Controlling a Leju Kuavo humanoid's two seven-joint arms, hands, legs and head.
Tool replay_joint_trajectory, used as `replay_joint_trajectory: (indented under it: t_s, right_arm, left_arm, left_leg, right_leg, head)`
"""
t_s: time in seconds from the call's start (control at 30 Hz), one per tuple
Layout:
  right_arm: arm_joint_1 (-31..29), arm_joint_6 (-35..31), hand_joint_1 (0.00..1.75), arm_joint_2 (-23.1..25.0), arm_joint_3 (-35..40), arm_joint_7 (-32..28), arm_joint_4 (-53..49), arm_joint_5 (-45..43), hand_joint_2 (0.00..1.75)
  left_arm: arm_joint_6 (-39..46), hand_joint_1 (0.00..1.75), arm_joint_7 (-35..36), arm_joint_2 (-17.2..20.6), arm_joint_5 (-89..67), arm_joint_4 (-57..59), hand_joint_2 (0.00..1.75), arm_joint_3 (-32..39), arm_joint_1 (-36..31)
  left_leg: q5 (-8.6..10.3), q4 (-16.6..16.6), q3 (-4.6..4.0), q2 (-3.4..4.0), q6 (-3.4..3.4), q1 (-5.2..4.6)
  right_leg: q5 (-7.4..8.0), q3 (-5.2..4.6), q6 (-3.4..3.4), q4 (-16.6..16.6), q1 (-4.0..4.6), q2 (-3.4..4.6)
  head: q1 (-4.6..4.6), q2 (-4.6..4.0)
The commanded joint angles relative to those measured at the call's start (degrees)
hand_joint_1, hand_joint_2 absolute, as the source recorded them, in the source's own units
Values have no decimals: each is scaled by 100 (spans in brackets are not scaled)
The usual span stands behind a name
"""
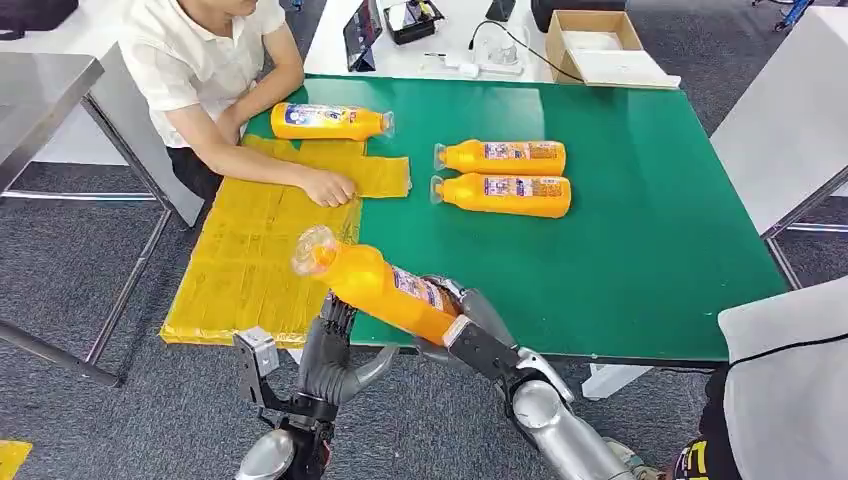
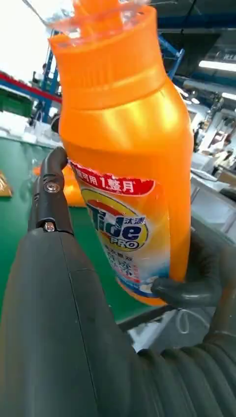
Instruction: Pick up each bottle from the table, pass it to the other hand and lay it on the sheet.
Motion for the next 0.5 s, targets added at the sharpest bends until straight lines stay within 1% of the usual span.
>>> replay_joint_trajectory:
  t_s: [0.03,0.1,0.17,0.2,0.23,0.27,0.33,0.37,0.43,0.5]
  right_arm:
    - [-427,-4,175,131,717,-63,491,208,175]
    - [-414,-2,175,145,765,-77,453,212,175]
    - [-401,-5,175,112,878,-115,347,225,175]
    - [-409,-8,175,104,929,-137,333,235,175]
    - [-404,-5,175,118,972,-148,313,234,175]
    - [-401,8,175,126,1028,-192,291,232,175]
    - [-387,19,175,154,1105,-247,253,224,175]
    - [-397,24,175,142,1184,-279,235,224,175]
    - [-413,-134,175,111,1270,-358,200,337,175]
    - [-408,-151,175,122,1280,-378,204,308,175]
  left_arm:
    - [-158,0,117,45,460,162,175,-63,-341]
    - [-203,0,148,30,560,167,175,-29,-378]
    - [-416,0,317,-8,942,230,175,42,-408]
    - [-478,0,361,-13,1073,258,175,64,-424]
    - [-503,0,363,-24,1158,271,175,92,-446]
    - [-456,0,238,-39,1143,257,175,111,-474]
    - [-484,0,242,-65,1238,256,175,126,-537]
    - [-574,0,302,-69,1402,253,175,129,-578]
    - [-712,0,441,-64,1634,275,175,111,-635]
    - [-725,0,450,-53,1689,281,175,83,-671]
  left_leg:
    - [-13,-4,35,15,-10,3]
    - [-21,2,45,18,-13,6]
    - [-6,-2,16,7,-6,3]
    - [-12,-2,30,10,-9,4]
    - [-8,-3,22,7,-7,3]
    - [-13,-2,34,7,-9,5]
    - [-3,-2,11,4,-5,3]
    - [-10,-1,22,12,-7,4]
    - [-2,-2,10,0,-5,3]
    - [-6,-2,22,-3,-7,3]
  right_leg:
    - [-10,28,-15,1,4,13]
    - [-18,37,-20,6,7,14]
    - [-5,12,-9,1,4,4]
    - [-10,25,-13,0,6,7]
    - [-7,17,-10,-1,5,5]
    - [-13,29,-14,0,6,4]
    - [-3,8,-7,-1,4,3]
    - [-8,16,-11,2,5,9]
    - [-5,7,-8,0,3,-4]
    - [-9,20,-11,0,4,-5]
  head:
    - [0,0]
    - [0,0]
    - [-2,0]
    - [0,0]
    - [0,0]
    - [-2,0]
    - [2,0]
    - [-2,0]
    - [-2,0]
    - [0,0]
